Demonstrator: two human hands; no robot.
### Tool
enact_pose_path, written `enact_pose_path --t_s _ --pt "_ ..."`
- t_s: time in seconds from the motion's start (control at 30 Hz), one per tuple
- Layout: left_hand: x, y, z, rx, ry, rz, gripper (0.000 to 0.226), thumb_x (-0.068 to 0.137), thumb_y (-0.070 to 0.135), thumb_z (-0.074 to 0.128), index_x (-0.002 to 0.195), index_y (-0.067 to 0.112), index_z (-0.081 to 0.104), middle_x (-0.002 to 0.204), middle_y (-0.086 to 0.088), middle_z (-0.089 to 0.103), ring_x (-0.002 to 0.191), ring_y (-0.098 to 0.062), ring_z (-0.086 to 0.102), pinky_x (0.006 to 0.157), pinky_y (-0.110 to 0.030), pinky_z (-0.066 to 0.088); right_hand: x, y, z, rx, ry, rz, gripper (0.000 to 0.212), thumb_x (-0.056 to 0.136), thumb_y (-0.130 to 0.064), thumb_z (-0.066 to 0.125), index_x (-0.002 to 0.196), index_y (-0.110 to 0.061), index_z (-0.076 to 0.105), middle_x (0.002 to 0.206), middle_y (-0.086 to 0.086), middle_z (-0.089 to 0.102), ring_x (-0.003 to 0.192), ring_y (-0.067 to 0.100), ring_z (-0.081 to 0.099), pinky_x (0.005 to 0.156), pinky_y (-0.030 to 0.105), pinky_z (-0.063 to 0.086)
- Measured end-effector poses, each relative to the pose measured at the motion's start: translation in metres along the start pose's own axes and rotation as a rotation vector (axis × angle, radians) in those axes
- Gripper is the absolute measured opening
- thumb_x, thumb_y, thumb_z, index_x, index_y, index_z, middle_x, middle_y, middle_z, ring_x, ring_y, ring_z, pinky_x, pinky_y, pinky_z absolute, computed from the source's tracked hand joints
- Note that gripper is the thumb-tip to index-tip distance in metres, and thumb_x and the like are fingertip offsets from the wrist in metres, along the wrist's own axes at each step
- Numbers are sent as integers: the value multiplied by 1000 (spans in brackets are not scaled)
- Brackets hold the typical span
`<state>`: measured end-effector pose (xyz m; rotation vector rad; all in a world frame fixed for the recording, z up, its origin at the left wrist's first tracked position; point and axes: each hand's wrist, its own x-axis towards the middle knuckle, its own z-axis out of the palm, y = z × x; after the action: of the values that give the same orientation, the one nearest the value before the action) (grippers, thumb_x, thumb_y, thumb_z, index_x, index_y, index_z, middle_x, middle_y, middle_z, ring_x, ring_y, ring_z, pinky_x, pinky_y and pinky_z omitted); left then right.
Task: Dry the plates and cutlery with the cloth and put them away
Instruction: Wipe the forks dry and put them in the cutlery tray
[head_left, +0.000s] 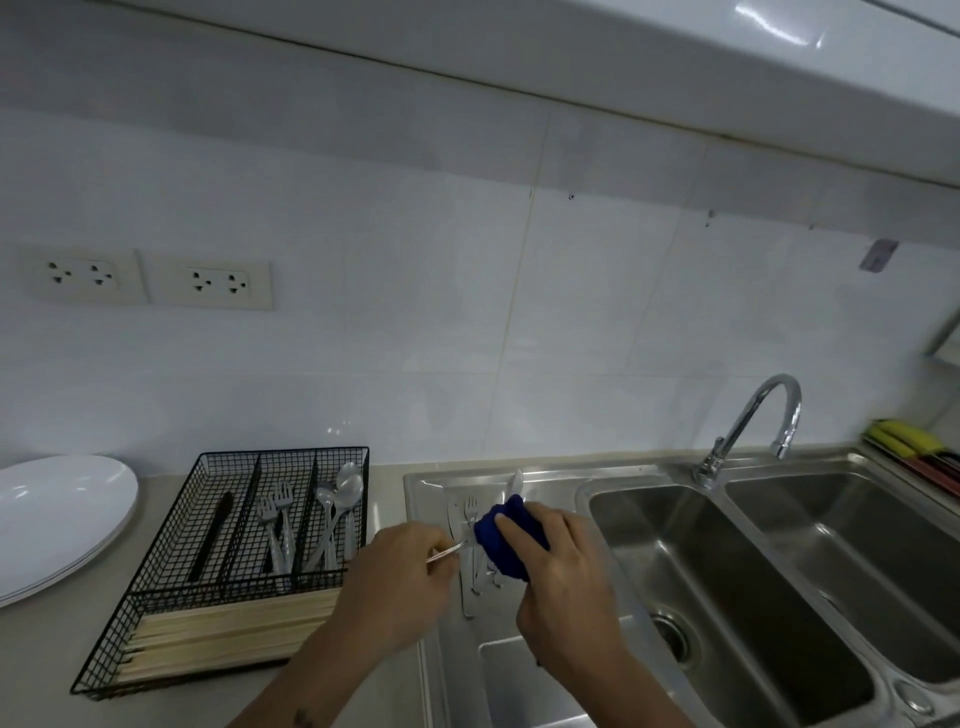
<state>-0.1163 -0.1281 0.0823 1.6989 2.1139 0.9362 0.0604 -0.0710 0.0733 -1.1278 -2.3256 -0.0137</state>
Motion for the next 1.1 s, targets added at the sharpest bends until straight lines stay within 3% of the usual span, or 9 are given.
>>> enact_pose_path --t_s 0.2,0.3,0.37,0.47,0.6,0.73,0.8,0.97,1.1 --pt "-3 -7 4 -33 17 -15 22 96 21 57 77 28 64 71 12 60 65 -2 55 56 -15 36 -2 12 -1 62 -9 209 75 51 11 71 120 -18 66 115 3 64 100 25 55 83 39 55" --pt "-2 -9 7 -240 50 -154 28 97 12 53 79 25 69 91 11 65 78 -1 58 61 -9 36 -5 20 -8 116 18 281 69 64 15 63 124 -18 64 121 3 61 108 22 48 93 31 44" --pt "-1 -3 9 -407 77 -265 26 99 13 51 85 22 71 91 8 65 68 -3 55 55 -11 38 -4 17 -13 140 29 294 67 68 14 59 126 -19 61 123 0 59 110 18 44 94 26 38" --pt "1 9 12 -529 108 -319 19 97 17 56 87 21 72 69 -2 65 53 -10 48 46 -19 38 0 1 -19 171 51 279 66 73 10 57 130 -22 58 124 -5 56 110 13 42 92 19 33" --pt "7 27 18 -651 164 -355 11 88 15 68 77 12 70 69 -6 70 67 -21 68 64 -35 58 3 -17 -17 206 68 247 65 74 7 59 132 -22 55 128 -5 53 114 12 41 93 13 27" --pt "10 41 16 -1086 154 -507 8 84 -8 61 80 -4 67 77 -17 74 73 -27 73 59 -28 59 -8 -28 -9 205 19 160 72 63 5 60 130 -21 57 125 1 55 110 22 46 94 26 42" --pt "12 38 14 -1220 143 -582 14 82 -13 55 77 0 59 77 -22 67 73 -32 69 60 -32 59 -16 -18 -3 131 -9 109 77 51 1 70 125 -20 60 119 4 61 101 24 54 86 32 50" --pt "2 29 18 -1270 92 -628 21 88 -14 50 82 6 51 76 -19 59 72 -31 63 58 -32 59 -30 7 -4 43 -85 172 67 58 -5 79 121 -23 63 114 0 63 101 22 55 79 39 54" --pt "4 44 24 -1326 8 -565 22 91 -11 51 79 8 50 75 -16 65 72 -28 68 63 -32 58 -24 -3 -14 18 -29 63 73 56 -5 75 125 -20 59 120 2 61 104 23 52 85 36 49"
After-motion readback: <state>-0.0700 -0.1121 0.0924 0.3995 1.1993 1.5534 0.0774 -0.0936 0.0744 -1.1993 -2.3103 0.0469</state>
